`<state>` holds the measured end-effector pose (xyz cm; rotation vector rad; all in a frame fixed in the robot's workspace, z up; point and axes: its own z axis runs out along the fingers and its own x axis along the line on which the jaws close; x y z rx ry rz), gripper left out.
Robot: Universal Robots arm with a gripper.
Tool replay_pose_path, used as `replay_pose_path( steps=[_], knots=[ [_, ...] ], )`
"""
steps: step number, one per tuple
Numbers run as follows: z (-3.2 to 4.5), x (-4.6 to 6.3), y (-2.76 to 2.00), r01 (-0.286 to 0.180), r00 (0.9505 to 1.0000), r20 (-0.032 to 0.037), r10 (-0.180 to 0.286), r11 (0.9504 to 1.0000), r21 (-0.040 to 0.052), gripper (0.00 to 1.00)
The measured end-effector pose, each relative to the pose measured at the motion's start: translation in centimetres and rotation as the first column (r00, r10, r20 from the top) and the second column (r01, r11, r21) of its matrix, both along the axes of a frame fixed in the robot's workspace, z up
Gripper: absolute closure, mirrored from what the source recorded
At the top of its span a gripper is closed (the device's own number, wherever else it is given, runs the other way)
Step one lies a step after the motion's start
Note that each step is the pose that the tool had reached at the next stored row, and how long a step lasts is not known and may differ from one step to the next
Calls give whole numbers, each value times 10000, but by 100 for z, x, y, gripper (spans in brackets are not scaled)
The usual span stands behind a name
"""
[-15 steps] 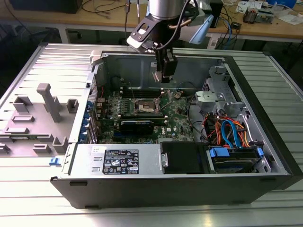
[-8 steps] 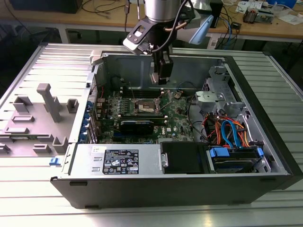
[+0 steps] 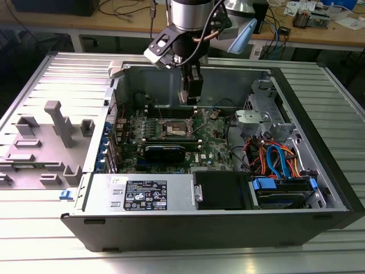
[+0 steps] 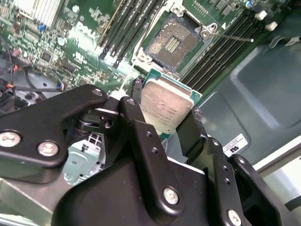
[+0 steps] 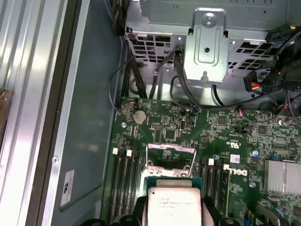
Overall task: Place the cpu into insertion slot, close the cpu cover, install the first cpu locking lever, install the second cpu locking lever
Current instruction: 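Place the cpu into insertion slot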
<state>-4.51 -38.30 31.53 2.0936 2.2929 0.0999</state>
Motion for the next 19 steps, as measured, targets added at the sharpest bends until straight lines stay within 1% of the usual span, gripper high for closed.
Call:
replay_pose_path(
  steps=[2,4,7,19],
  knots=[
    [-32,0,1,294,9996,-4,-294,9996,1,45],
    [-50,-13,1,412,9991,-5,-412,9991,1,45],
    [-56,-50,1,434,9991,-6,-434,9991,0,45],
    [-70,-68,1,433,9991,-7,-433,9991,1,45]
  ],
)
